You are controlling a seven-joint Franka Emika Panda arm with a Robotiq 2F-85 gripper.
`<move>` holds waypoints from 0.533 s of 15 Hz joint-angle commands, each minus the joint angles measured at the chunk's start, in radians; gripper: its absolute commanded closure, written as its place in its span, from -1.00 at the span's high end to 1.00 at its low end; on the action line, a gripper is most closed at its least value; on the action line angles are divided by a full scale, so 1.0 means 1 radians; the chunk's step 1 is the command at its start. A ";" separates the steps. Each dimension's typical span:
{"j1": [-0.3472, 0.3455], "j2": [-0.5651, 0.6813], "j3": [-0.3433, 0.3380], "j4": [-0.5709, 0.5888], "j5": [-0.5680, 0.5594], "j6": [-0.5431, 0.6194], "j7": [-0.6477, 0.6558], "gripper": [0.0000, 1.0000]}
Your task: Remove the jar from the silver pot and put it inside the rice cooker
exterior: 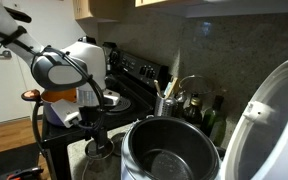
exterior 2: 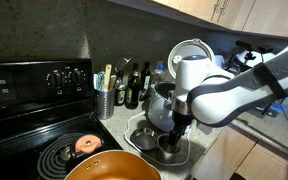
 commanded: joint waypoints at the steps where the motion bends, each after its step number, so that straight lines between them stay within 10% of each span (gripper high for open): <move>1: -0.018 -0.001 0.011 0.009 -0.016 -0.023 0.028 0.41; 8: -0.012 0.001 0.014 0.010 0.000 -0.024 0.014 -0.57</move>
